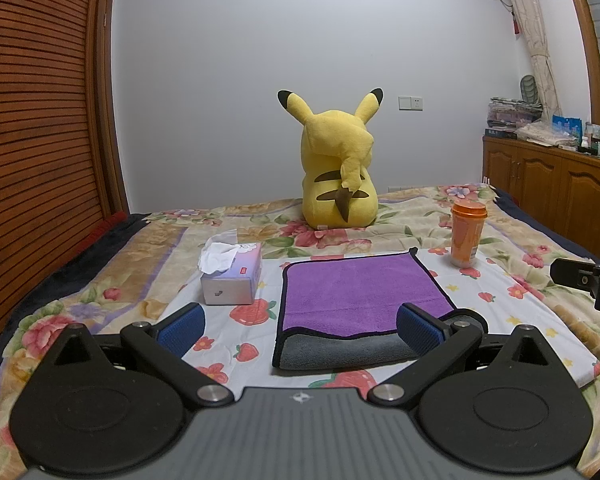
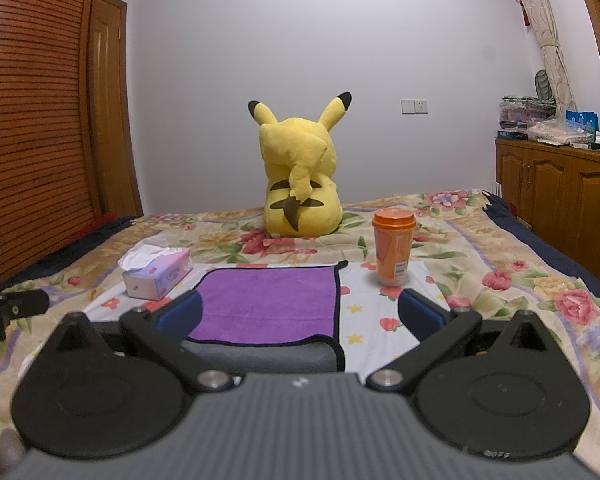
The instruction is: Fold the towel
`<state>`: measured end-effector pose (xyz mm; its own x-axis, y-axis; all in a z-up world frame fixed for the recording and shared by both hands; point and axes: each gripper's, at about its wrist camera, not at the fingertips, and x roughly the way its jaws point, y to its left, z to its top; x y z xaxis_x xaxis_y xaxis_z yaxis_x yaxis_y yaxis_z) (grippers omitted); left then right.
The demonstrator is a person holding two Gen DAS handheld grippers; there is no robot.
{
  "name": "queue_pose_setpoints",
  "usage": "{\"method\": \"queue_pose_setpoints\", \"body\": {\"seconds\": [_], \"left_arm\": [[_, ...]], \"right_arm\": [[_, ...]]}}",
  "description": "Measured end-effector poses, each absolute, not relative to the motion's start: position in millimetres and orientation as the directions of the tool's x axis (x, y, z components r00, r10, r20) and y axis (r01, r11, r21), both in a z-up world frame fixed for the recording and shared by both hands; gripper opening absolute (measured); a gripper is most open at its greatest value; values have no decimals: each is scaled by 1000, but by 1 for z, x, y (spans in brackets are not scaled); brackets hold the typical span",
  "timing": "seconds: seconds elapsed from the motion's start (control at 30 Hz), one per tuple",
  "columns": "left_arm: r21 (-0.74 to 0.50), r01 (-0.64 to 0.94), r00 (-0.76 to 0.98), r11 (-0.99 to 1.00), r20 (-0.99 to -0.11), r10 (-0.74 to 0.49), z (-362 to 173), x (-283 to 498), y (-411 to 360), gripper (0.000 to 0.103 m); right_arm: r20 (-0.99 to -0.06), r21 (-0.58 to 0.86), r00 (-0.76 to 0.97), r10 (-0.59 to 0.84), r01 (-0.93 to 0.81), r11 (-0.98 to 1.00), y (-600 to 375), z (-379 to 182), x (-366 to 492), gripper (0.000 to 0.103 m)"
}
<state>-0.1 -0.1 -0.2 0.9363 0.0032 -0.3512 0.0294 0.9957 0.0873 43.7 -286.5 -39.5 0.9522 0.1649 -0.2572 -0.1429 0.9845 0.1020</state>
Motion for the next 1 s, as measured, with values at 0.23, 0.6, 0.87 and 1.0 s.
{"method": "queue_pose_setpoints", "body": {"seconds": [0.23, 0.6, 0.87, 1.0], "left_arm": [[88, 31, 934, 996, -356, 3, 0, 0, 0, 103], [103, 64, 892, 993, -452, -11, -14, 12, -4, 103], [111, 62, 869, 992, -495, 1, -20, 27, -4, 103], [118, 63, 862, 991, -506, 5, -21, 34, -3, 103]], "right_arm": [[-259, 102, 951, 167, -145, 984, -286, -40, 44, 103], [-319, 78, 932, 171, -154, 985, -277, -47, 54, 103], [-354, 59, 920, 168, -157, 986, -274, -52, 66, 103], [-369, 55, 913, 172, -163, 985, -274, -54, 72, 103]]}}
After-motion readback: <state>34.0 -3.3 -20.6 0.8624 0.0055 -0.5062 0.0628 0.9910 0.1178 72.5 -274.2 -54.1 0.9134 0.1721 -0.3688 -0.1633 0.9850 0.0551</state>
